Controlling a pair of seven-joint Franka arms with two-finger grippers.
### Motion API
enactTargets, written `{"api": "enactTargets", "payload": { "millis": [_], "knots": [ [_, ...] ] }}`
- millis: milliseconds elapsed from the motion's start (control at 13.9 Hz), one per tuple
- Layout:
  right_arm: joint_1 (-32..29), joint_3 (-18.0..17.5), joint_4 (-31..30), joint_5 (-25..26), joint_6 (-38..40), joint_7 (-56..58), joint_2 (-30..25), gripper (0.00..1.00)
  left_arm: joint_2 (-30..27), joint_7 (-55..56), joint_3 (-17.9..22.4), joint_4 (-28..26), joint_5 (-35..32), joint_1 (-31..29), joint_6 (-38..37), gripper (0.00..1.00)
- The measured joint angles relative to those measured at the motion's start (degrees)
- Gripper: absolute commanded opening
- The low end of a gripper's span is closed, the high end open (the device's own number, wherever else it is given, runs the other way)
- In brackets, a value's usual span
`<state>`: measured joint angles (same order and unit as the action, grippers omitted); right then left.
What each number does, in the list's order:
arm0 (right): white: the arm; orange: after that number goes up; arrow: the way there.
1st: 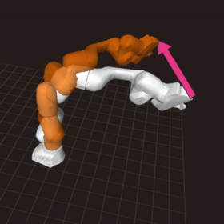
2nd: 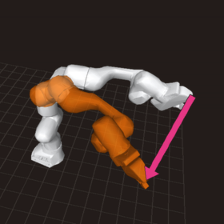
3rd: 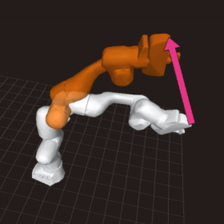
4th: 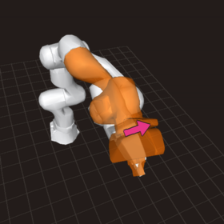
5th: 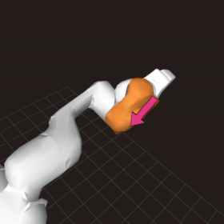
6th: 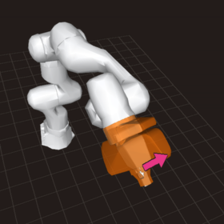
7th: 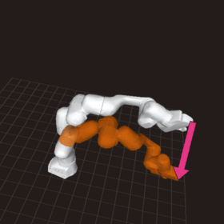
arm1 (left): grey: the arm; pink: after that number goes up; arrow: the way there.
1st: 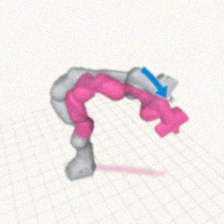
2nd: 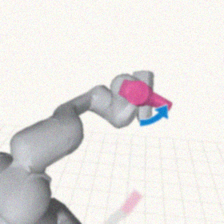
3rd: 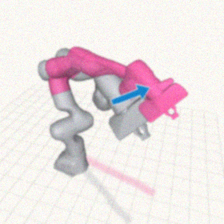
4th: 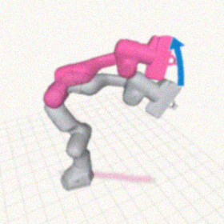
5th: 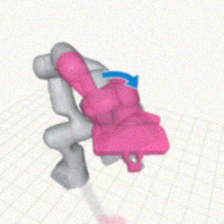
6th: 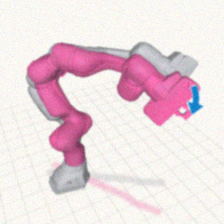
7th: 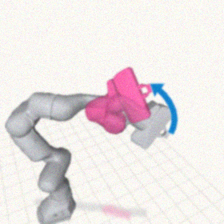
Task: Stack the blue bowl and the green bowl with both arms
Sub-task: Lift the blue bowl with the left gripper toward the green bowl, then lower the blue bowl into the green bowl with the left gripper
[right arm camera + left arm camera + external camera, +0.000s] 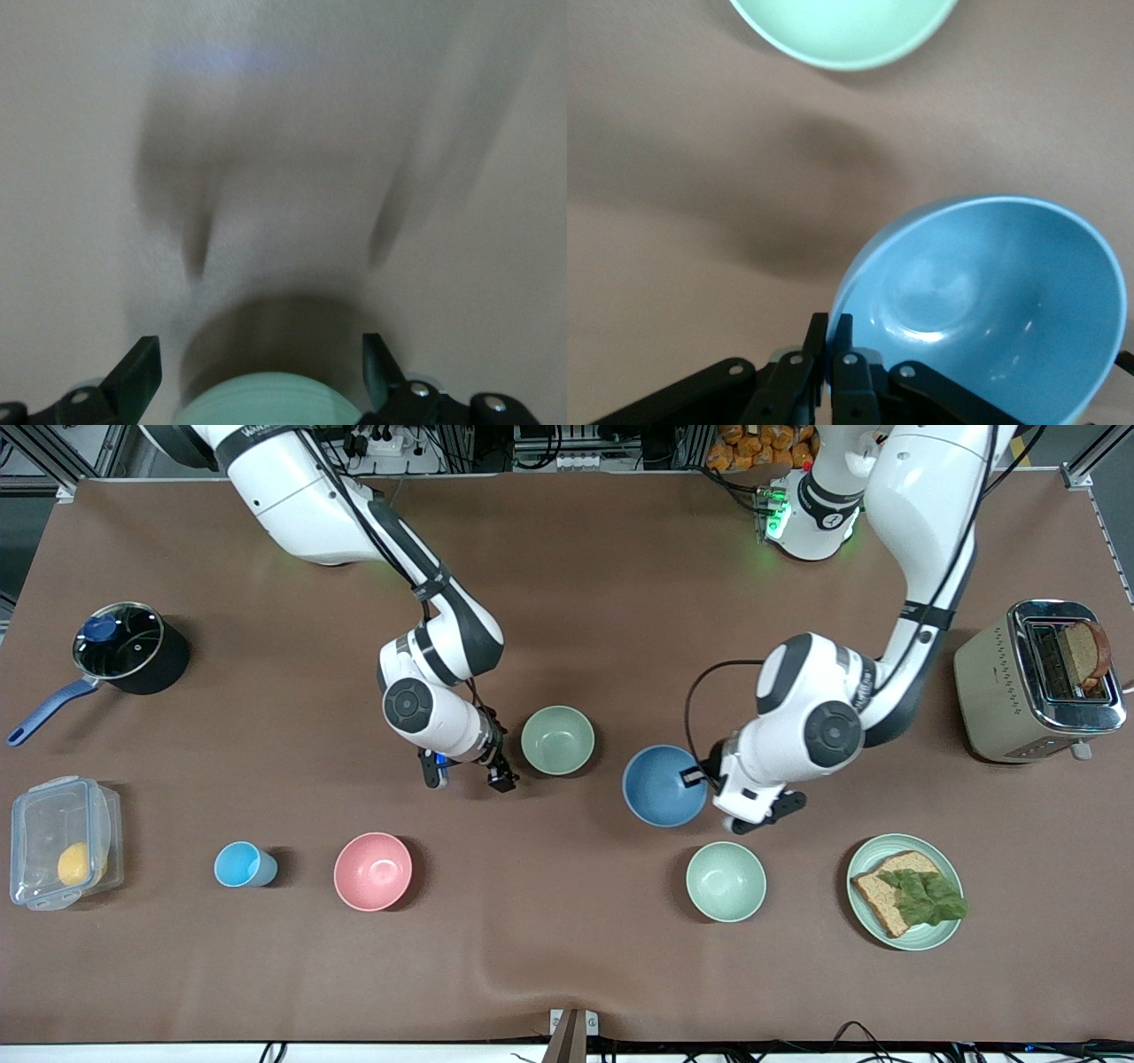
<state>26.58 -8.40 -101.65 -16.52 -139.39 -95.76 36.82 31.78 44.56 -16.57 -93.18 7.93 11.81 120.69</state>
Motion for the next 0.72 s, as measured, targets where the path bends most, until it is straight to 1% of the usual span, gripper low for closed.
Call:
{"api": "enactTargets", "payload": {
  "millis": [359, 718],
  "knots": [
    [1.38, -0.02, 0.0, -0.04, -0.91, -0.36, 0.63, 1.0, 0.47, 8.04, -0.21, 1.27, 0.0, 4.95, 0.41, 0.0],
    [1.6, -0.02, 0.0, -0.04, -1.55, -0.36, 1.24, 1.0, 2.54, 14.34, -0.25, 1.96, 0.0, 9.53, 4.71, 0.0]
  ]
}}
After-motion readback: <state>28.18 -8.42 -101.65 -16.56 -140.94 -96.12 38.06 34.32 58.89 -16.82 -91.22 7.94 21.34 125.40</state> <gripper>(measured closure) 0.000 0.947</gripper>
